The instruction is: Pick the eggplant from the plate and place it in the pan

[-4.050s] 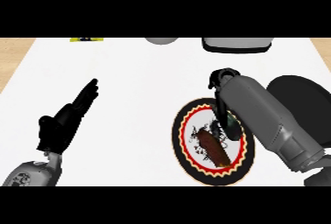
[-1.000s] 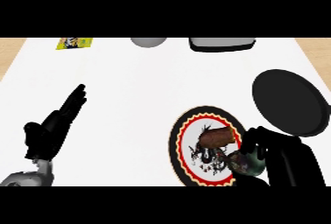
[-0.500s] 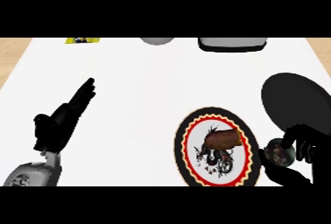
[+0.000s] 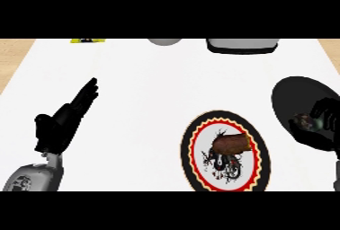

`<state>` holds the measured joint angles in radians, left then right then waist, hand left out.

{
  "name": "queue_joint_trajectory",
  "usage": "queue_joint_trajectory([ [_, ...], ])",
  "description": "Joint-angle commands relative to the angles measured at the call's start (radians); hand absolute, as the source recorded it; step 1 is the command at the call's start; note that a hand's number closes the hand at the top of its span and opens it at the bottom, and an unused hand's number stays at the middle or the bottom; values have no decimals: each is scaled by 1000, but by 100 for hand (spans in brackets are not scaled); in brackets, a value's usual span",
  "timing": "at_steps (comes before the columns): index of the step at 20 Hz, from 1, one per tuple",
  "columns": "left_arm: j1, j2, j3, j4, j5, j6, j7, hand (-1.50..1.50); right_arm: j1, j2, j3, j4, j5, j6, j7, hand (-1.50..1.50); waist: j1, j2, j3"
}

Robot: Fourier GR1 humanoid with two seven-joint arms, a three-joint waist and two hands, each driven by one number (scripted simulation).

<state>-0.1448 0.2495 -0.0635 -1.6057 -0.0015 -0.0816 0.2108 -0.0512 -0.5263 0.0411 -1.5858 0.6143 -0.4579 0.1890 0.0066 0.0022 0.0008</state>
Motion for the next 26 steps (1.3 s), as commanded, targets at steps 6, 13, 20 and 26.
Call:
queue_joint_trajectory([
  [6, -40, -69, -24, 40, -71, 18, 0, 0, -245, 25, -124, 428, -43, 13, -257, 150, -2, -1, -1],
  [13, -1, -10, 40, -34, -21, -46, 35, 0, -418, -8, -251, 890, -115, -48, -588, 150, 9, 2, 0],
  [20, -63, -61, -1, -37, -45, -19, 61, 0, -564, -49, -219, 1154, -38, 107, -335, -150, 49, 13, 3],
  [26, -35, -79, -20, -9, -73, -16, 17, 0, -629, -55, -347, 1285, -159, 140, -582, -150, 39, 16, 5],
])
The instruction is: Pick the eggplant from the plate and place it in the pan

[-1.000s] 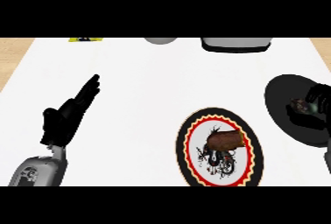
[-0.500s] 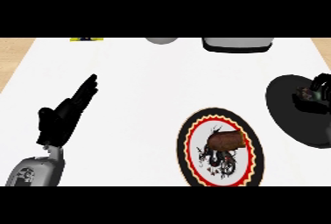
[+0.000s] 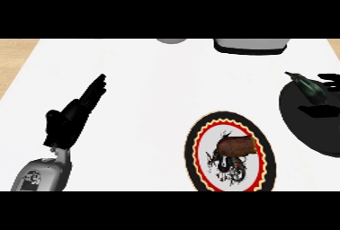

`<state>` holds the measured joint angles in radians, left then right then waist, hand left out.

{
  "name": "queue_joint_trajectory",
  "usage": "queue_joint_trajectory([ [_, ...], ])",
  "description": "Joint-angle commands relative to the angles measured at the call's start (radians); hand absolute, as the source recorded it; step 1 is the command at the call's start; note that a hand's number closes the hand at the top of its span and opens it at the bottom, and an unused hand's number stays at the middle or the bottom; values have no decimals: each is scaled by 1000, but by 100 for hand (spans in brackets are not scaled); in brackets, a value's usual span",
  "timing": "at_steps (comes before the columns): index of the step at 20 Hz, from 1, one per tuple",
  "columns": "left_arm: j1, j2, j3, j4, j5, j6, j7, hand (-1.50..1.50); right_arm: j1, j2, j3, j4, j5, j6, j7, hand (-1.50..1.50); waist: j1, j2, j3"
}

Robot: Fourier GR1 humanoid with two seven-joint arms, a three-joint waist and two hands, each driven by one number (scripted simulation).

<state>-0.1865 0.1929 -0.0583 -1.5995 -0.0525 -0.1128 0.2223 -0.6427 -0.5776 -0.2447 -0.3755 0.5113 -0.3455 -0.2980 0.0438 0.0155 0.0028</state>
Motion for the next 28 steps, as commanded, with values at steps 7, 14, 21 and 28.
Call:
queue_joint_trajectory([
  [7, -12, 14, 26, 43, 19, -29, -28, 0, -75, 3, -249, 76, -262, 139, -253, -150, -4, 6, 4],
  [14, 28, -23, -5, 3, -13, 6, -37, 0, 25, -116, -354, 162, -378, 450, -378, -150, -15, 3, 3],
  [21, 82, -8, 1, -98, 1, -7, 31, 0, 151, -177, -385, 166, -416, 625, -573, -150, -21, -8, 2],
  [28, 65, 24, 53, -40, 27, -55, -5, 0, 240, -117, -367, 161, -421, 647, -712, -150, -28, -11, 0],
])
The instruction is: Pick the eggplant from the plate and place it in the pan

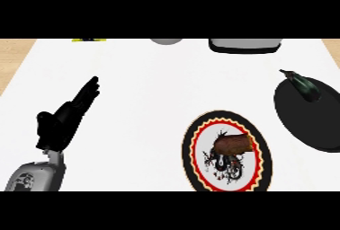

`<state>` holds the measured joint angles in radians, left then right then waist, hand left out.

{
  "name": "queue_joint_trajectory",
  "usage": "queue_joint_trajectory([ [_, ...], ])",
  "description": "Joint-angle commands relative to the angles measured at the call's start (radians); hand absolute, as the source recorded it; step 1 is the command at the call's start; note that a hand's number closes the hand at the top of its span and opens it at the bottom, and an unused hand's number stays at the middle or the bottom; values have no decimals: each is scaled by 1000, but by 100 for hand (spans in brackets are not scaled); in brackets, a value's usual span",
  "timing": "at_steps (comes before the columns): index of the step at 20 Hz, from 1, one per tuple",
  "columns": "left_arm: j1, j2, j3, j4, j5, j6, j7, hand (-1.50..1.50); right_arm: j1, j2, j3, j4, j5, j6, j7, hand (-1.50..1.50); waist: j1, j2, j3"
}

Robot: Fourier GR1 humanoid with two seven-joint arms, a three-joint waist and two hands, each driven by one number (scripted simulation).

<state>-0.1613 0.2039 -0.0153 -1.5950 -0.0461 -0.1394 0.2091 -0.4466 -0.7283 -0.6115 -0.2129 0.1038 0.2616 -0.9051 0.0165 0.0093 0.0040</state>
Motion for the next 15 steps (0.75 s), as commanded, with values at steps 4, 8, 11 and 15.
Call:
queue_joint_trajectory([
  [4, 91, -60, -50, -20, -59, 42, -39, 0, 119, 17, 7, -16, -24, 103, -134, -150, -9, -6, -2],
  [8, 1, -10, 13, -10, -16, 4, 16, 0, 170, 67, 14, -47, -39, 88, -196, -150, -13, -7, -2],
  [11, 1, -5, 18, -17, -17, 2, 20, 0, 253, 62, 10, -64, -52, 130, -254, -150, -19, -8, -1],
  [15, 29, -25, -15, -47, -53, 16, 28, 0, 211, 86, 23, -64, -49, 36, -208, -150, -9, -6, -1],
])
